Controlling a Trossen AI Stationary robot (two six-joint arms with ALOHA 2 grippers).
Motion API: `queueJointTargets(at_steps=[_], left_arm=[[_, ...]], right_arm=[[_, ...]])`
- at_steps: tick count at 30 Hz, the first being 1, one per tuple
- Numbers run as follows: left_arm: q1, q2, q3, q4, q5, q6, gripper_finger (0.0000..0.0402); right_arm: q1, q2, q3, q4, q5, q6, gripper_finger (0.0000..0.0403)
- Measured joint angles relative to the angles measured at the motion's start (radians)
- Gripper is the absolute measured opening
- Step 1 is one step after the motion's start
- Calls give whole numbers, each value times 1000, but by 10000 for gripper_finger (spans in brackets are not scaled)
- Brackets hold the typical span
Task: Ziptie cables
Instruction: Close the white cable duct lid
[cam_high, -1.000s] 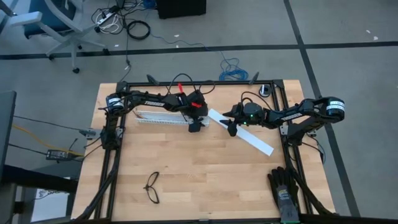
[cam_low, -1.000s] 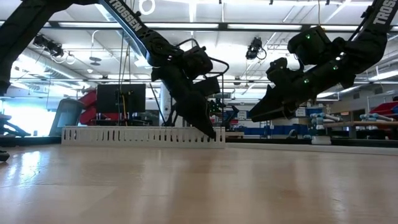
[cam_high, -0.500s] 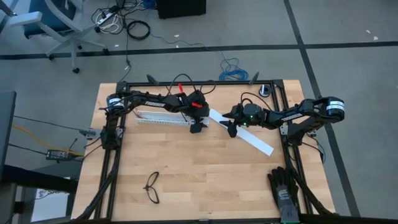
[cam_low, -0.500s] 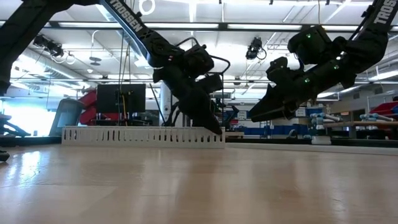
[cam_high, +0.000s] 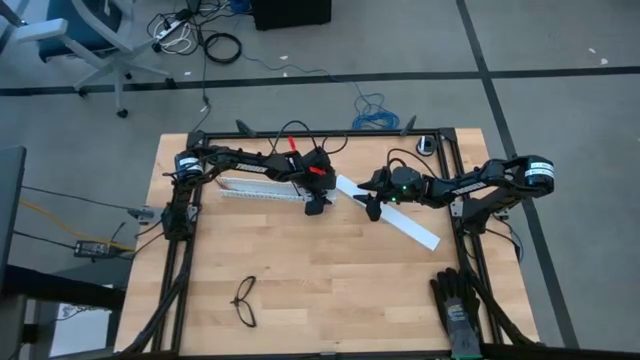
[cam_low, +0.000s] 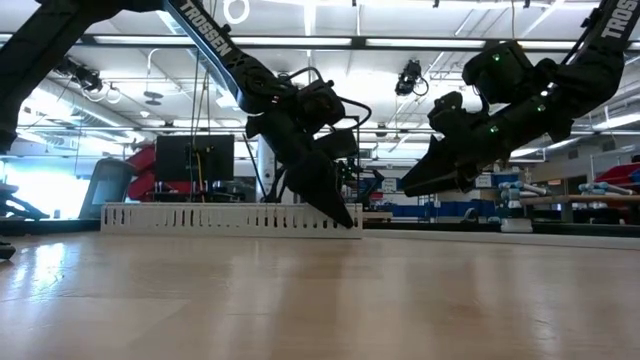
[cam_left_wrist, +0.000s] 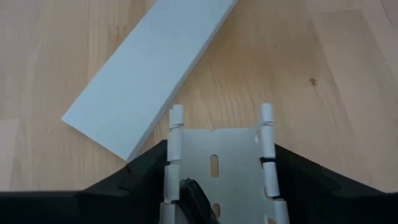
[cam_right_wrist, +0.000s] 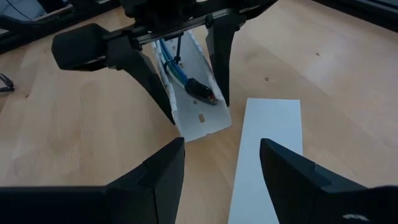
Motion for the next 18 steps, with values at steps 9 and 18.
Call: queueJointTargets(at_steps=[9,18], left_arm=[[2,-1,2,-30,-14,27,236],[3,-2,3,-46,-21,40,235]], right_arm=[[0,0,0,-47,60,-113,199],[0,0,0,-53,110,-166,204]])
